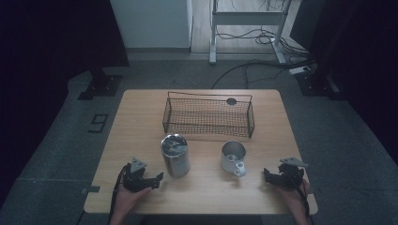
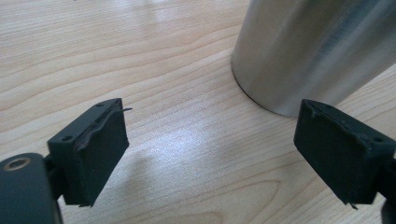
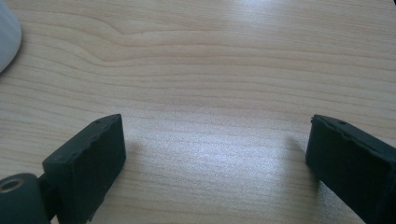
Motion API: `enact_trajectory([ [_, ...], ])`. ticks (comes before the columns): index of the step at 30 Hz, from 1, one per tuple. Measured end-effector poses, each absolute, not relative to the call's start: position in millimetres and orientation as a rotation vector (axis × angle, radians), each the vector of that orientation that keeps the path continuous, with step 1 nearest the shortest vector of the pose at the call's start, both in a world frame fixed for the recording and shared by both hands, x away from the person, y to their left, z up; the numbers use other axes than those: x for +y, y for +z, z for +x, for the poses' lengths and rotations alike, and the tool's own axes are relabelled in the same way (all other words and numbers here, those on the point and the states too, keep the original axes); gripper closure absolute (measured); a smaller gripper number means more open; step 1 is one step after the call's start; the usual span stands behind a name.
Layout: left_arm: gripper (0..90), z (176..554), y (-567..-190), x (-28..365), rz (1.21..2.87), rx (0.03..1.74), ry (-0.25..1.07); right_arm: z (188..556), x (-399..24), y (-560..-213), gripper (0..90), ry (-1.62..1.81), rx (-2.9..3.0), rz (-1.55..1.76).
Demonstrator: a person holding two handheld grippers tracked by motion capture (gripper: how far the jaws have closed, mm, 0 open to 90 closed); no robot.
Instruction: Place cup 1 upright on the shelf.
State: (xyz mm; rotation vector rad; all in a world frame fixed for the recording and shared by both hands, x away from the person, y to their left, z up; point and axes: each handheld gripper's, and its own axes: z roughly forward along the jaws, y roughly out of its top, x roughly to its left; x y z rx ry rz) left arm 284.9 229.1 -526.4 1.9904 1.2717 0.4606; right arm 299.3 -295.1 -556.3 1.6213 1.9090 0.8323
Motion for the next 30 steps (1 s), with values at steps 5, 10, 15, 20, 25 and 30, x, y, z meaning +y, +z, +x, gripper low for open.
enact_trajectory([
  [5, 8.0, 284, -520, 233, 1.964, 1.26, 0.454, 300, -295, -556, 4.5, 0.834, 1.91, 1.62],
  [10, 5.9, 277, -507, 231, 1.943, 1.214, 0.447, 300, -295, -556, 4.7, 0.835, 1.91, 1.619],
  [15, 4.1, 274, -495, 226, 1.936, 1.17, 0.443, 300, -295, -556, 5.5, 0.839, 1.912, 1.616],
  [20, 3.2, 273, -488, 223, 1.923, 1.137, 0.436, 299, -296, -556, 6.2, 0.837, 1.915, 1.612],
  [25, 1.4, 272, -482, 216, 1.933, 1.091, 0.421, 296, -296, -556, 6.4, 0.837, 1.911, 1.615],
  [30, 0.5, 271, -478, 212, 1.921, 1.074, 0.418, 294, -297, -556, 6.8, 0.835, 1.904, 1.617],
])
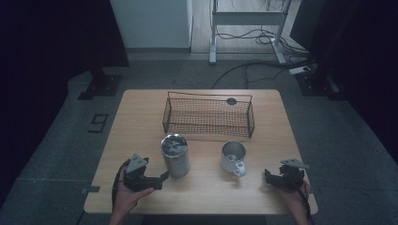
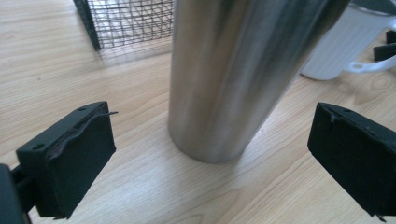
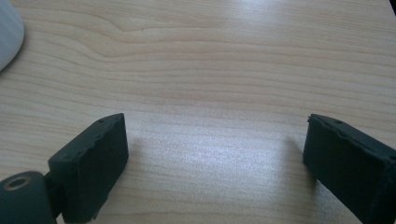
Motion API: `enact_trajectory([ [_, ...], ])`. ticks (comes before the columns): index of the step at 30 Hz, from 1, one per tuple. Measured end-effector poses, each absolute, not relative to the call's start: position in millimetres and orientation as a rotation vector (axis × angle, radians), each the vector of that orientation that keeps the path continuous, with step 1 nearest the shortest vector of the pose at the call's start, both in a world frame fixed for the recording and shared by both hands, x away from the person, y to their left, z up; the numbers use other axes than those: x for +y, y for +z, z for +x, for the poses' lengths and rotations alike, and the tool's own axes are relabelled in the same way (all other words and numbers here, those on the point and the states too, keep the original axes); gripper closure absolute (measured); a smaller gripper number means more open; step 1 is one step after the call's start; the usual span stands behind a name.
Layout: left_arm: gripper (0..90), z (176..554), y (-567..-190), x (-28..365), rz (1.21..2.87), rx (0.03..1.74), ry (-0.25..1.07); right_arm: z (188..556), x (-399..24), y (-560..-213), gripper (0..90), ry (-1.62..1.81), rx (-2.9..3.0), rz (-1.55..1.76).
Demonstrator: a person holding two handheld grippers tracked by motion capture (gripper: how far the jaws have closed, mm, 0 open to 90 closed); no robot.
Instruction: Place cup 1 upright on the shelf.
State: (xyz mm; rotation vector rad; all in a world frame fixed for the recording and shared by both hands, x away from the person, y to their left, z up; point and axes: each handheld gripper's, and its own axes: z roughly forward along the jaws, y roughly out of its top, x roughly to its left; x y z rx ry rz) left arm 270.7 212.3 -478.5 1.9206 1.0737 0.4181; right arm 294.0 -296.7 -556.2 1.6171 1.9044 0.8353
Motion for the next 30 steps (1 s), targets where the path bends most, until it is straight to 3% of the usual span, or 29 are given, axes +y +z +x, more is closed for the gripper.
enact_trajectory([
  [30, 0.0, 294, -463, 185, 1.908, 1.022, 0.407, 292, -297, -556, 7.6, 0.838, 1.903, 1.618],
])
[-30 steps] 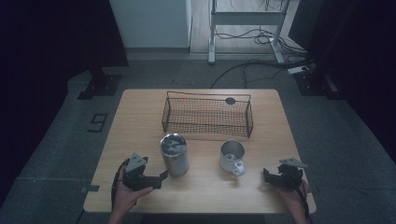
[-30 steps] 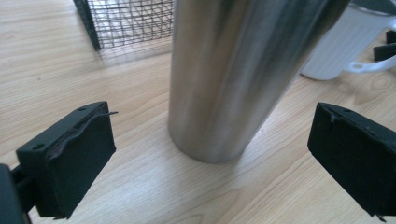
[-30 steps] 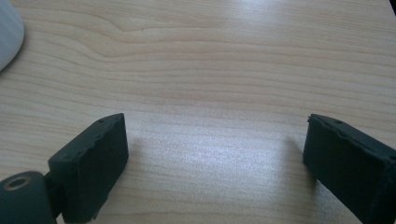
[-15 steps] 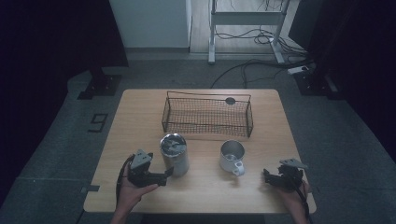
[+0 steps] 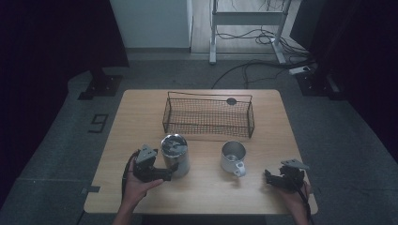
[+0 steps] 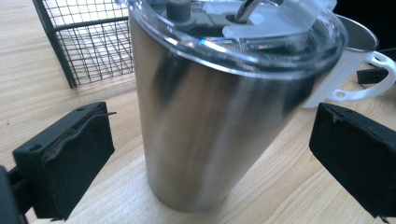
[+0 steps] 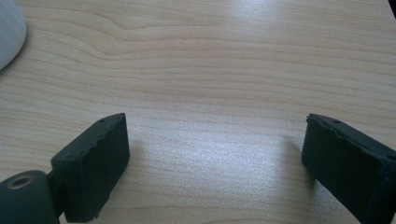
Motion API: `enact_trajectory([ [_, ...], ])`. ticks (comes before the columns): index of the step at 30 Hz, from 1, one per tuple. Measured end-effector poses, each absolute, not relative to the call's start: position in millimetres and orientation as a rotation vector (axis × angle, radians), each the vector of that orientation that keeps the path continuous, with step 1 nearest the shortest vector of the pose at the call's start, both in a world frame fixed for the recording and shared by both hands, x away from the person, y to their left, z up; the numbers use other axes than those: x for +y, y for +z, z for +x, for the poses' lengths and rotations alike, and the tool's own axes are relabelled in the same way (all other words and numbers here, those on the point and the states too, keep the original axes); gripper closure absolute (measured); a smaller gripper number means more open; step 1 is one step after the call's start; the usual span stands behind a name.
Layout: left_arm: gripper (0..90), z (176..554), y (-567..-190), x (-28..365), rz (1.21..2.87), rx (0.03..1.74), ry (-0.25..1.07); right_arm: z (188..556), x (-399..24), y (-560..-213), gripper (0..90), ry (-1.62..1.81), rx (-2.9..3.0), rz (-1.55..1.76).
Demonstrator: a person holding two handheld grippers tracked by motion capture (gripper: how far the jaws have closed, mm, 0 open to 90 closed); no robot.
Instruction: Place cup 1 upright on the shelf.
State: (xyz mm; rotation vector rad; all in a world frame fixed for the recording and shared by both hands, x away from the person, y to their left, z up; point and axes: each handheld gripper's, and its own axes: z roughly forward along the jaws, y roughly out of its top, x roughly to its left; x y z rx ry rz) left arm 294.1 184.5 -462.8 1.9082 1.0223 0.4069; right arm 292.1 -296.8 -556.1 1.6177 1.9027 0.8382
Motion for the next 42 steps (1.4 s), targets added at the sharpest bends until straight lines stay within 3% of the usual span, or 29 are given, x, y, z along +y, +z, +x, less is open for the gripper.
enact_trajectory([
  [23, 0.0, 323, -470, 149, 1.945, 1.019, 0.501, 292, -297, -556, 9.1, 0.838, 1.892, 1.622],
  [27, 3.3, 322, -473, 147, 1.928, 1.001, 0.524, 292, -297, -556, 9.3, 0.838, 1.892, 1.622],
  [42, 4.1, 322, -470, 150, 1.937, 0.984, 0.497, 292, -298, -556, 10.1, 0.837, 1.889, 1.622],
])
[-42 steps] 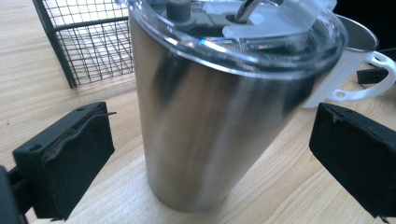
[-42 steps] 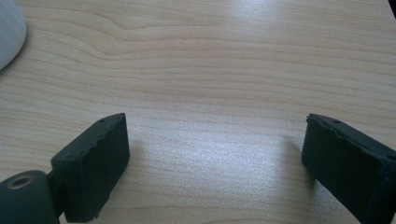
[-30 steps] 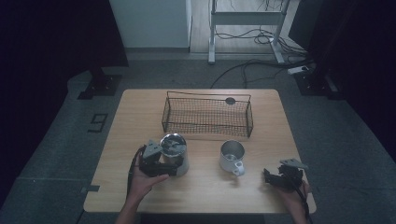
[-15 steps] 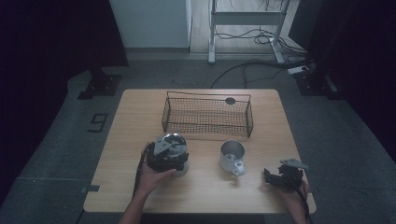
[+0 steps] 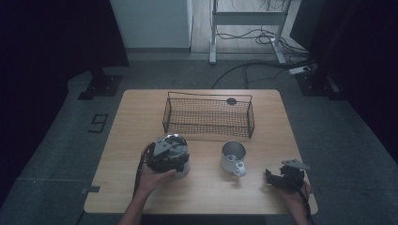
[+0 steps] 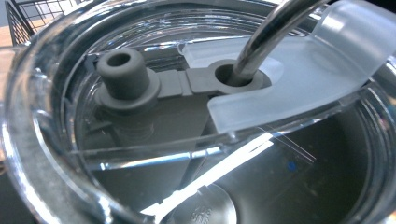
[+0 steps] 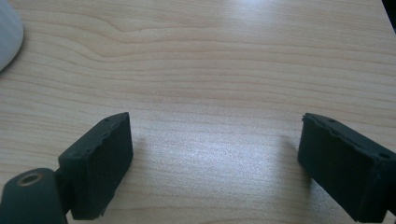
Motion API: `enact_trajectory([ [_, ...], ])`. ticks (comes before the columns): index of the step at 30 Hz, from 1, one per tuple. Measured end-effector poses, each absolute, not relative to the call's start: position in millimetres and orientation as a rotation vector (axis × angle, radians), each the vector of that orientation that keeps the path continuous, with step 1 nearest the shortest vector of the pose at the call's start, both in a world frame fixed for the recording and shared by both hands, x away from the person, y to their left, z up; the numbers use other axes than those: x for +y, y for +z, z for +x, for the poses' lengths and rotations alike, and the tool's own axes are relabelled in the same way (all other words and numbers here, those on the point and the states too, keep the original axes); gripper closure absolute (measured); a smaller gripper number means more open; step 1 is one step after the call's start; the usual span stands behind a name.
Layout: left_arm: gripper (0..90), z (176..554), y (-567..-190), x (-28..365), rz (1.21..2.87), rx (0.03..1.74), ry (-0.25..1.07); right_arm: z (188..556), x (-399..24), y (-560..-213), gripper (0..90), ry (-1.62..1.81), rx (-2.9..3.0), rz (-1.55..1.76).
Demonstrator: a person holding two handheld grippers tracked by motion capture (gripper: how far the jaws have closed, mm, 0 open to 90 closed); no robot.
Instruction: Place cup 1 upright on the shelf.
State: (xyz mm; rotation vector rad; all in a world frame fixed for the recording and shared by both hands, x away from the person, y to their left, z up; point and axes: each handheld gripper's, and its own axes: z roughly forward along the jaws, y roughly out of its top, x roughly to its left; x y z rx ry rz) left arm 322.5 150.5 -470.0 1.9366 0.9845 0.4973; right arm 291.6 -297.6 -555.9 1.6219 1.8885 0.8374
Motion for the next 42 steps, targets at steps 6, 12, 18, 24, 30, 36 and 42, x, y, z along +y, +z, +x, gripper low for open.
enact_trajectory([
  [6, 4.1, 320, -463, 152, 1.928, 0.977, 0.507, 291, -298, -556, 10.5, 0.839, 1.887, 1.622],
  [12, 4.2, 316, -450, 152, 1.919, 0.961, 0.518, 291, -298, -556, 10.7, 0.839, 1.887, 1.622],
  [18, 4.1, 316, -438, 154, 1.911, 0.95, 0.53, 291, -298, -556, 11.0, 0.841, 1.885, 1.622],
  [24, 4.2, 317, -429, 156, 1.884, 0.946, 0.524, 291, -298, -556, 11.3, 0.842, 1.884, 1.622],
  [30, 4.2, 321, -425, 155, 1.893, 0.948, 0.537, 291, -298, -556, 12.1, 0.841, 1.882, 1.622],
  [36, 4.2, 326, -421, 153, 1.881, 0.939, 0.522, 291, -298, -556, 12.5, 0.842, 1.88, 1.624],
  [42, 4.1, 330, -413, 151, 1.883, 0.938, 0.533, 291, -298, -556, 12.6, 0.843, 1.88, 1.624],
])
